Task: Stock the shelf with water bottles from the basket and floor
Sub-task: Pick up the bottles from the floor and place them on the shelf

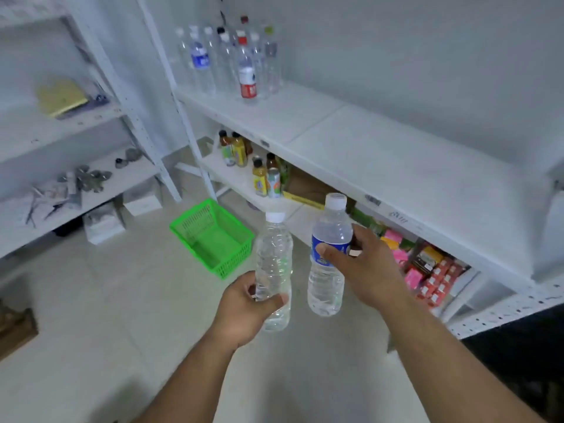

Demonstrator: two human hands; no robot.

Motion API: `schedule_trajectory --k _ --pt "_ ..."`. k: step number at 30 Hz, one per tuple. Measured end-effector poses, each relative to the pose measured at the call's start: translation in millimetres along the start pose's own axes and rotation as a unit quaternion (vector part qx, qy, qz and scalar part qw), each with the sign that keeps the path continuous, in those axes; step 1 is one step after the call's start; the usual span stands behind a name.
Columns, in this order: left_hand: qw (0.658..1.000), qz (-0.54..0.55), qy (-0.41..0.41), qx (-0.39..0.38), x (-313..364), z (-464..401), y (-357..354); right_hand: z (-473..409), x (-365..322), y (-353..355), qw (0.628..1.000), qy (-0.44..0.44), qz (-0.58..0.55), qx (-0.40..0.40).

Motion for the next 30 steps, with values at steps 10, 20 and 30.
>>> schedule_trajectory --k 10,20,30 --pt "0.994 0.021 -0.08 0.078 62.2 -0.9 134.1 3.2 -150.2 -58.7 0.995 0.091 -0.043 0.009" --pt "0.99 0.035 -0.074 0.111 55.0 -57.1 175.2 -51.9 -179.4 -122.7 0.993 0.116 -0.026 -0.022" --pt "0.99 0.025 -0.077 0.112 91.5 -183.5 188.7 -183.1 -189.8 -162.1 0.99 0.113 -0.083 -0.018"
Point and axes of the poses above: each hand's wrist, its own z-axis away from the middle knuckle, its own y-axis out of the back of the hand, x = y × z, the point moved 7 cm from there along -z, towards the middle knuckle, and after that the axes turned 7 degrees about x, right-handed, at the moved point
